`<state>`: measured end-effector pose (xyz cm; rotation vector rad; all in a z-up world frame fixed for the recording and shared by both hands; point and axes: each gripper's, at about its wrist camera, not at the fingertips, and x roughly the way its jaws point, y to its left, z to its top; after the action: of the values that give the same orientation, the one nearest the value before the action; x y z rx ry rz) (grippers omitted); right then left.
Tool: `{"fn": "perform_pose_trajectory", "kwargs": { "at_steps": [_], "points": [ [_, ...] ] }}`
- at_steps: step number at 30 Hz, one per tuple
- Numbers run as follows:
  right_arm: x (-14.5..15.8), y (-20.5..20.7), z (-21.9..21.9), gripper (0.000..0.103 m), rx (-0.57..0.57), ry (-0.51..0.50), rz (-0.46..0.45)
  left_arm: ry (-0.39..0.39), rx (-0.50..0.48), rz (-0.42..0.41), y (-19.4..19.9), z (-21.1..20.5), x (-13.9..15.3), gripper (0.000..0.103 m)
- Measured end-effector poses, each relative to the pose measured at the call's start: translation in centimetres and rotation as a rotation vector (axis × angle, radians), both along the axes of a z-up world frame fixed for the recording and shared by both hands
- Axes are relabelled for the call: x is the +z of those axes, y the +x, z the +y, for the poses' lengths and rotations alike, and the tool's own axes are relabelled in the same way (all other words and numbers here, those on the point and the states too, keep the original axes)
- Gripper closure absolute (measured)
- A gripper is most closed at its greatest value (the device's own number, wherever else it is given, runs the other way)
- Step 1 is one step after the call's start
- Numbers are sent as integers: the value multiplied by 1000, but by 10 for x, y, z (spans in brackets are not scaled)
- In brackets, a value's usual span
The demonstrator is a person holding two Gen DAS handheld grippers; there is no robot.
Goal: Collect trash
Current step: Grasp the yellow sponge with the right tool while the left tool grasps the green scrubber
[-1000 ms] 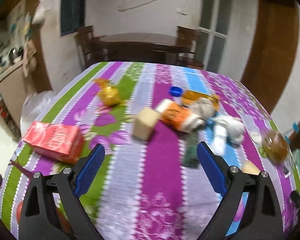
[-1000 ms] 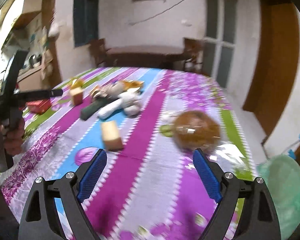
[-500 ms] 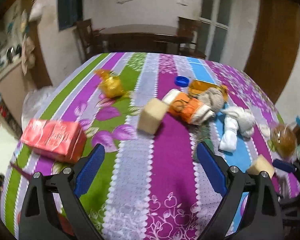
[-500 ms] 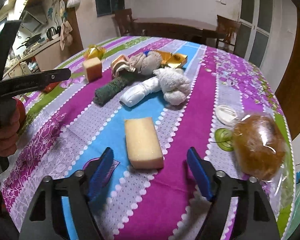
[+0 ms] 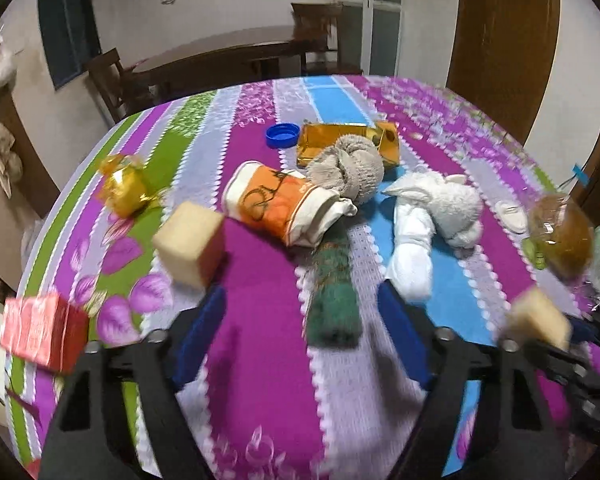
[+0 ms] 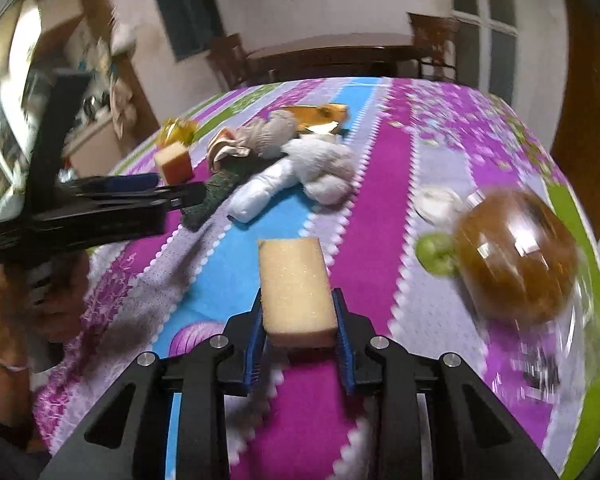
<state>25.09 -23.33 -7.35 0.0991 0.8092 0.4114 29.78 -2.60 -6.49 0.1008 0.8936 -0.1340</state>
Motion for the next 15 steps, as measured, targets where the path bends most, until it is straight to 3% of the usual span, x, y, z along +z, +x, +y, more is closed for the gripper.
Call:
{"fn": "perform_pose_trajectory", "kwargs": {
  "at_steps": [2, 3, 5, 7, 11, 15],
  "points": [
    [0, -10, -10, 71, -22, 39, -2, -22, -9, 51, 14, -4, -9, 55],
    [0, -18, -15, 71, -34, 56, -5, -39, -13, 78, 20, -5, -14, 58],
    [0, -31, -22, 71, -52, 86, -9, -27, -8, 47, 22, -8, -14, 69],
    [0, -40, -25, 71, -67, 98, -10, -50, -7, 53, 20, -8, -13, 86],
    [2, -61, -27, 71, -100, 77, -32, -94, 4, 47, -12, -1, -1, 87],
    [6, -81, -27, 71, -108, 79, -49, -133, -55, 80, -54, 8, 2, 87]
  ]
}}
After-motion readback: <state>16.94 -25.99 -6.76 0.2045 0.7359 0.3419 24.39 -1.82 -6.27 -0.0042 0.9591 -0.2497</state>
